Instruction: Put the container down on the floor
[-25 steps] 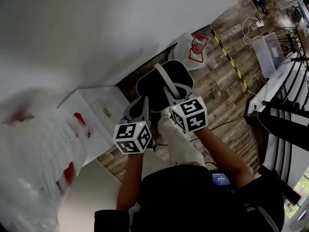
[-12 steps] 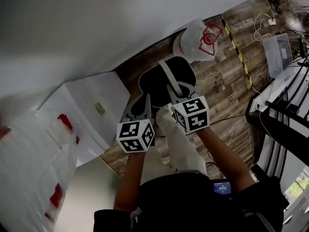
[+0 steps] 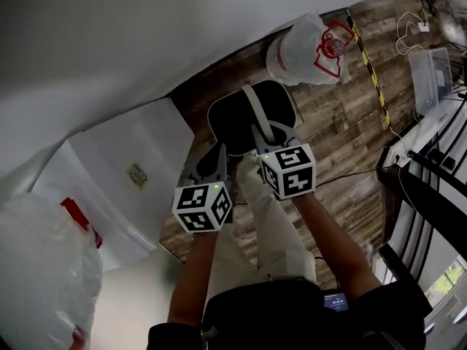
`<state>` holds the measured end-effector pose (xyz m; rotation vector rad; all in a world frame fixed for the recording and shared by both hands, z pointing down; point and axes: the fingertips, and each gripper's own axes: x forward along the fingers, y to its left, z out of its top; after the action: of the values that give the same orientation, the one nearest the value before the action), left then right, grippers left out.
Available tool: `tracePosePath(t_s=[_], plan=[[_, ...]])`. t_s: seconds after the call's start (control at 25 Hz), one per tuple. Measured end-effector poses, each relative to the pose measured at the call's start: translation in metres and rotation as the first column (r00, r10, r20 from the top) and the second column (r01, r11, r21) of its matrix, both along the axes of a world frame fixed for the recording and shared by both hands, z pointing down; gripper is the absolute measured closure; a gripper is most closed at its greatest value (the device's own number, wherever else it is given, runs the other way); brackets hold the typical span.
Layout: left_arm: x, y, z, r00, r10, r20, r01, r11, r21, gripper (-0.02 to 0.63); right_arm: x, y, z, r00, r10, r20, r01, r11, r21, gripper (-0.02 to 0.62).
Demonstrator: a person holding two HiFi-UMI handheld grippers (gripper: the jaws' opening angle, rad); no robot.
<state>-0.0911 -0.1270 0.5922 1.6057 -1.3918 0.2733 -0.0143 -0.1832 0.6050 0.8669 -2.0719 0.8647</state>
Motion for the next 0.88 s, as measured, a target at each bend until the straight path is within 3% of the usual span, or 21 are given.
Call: tracePosePath(t_s=[0.6,0.88], plan=[[-0.005,0.018,0.09,1.0,-0.005,-0.007,0.005,0.996,-0.089,0.592,-0.005,0.009,0.096,0.995,-0.059,-0.075,0.053,0.995,-0.083,0.561],[-0.007,0.027,0.125,0.998,-0.048,-0.049,0.043,0.993,-0.112,0.592,-0.004,0.014,0.141,0.993,-0.066,-0.101,0.053,0.991,-0.124,0.561]])
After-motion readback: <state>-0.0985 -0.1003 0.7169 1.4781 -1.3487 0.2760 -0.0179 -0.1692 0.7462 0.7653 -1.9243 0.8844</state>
